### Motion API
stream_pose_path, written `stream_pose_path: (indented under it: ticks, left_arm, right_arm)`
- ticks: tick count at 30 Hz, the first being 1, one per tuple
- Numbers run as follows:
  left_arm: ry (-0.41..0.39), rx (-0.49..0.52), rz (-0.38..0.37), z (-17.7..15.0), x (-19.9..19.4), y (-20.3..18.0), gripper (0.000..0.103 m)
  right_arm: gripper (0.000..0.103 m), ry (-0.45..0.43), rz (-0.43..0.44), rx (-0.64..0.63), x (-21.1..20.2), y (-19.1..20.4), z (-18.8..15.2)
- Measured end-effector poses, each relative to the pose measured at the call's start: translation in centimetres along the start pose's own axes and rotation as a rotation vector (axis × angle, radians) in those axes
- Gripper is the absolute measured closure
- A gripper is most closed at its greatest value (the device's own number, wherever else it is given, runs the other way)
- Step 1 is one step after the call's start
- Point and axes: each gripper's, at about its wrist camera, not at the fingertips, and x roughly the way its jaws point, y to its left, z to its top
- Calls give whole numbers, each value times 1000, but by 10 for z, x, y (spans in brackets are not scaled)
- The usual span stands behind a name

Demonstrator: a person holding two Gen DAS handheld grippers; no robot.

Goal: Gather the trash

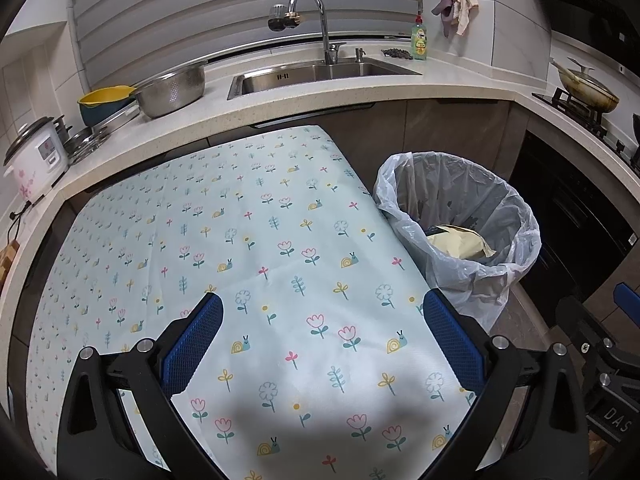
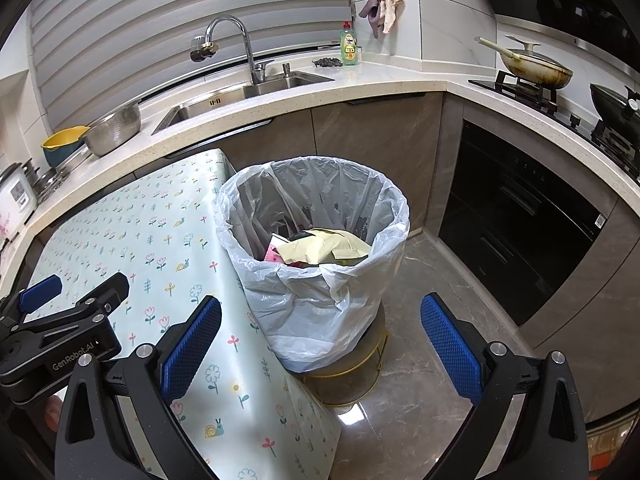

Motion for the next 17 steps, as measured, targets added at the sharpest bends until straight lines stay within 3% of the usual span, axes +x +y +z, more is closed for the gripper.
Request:
stream_pose_path:
  ticks: [17]
  left_arm:
    - [-25,-2,-3,-1,-3,-2,7]
  right_arm:
    - [7,5,11,2,2,-2,2]
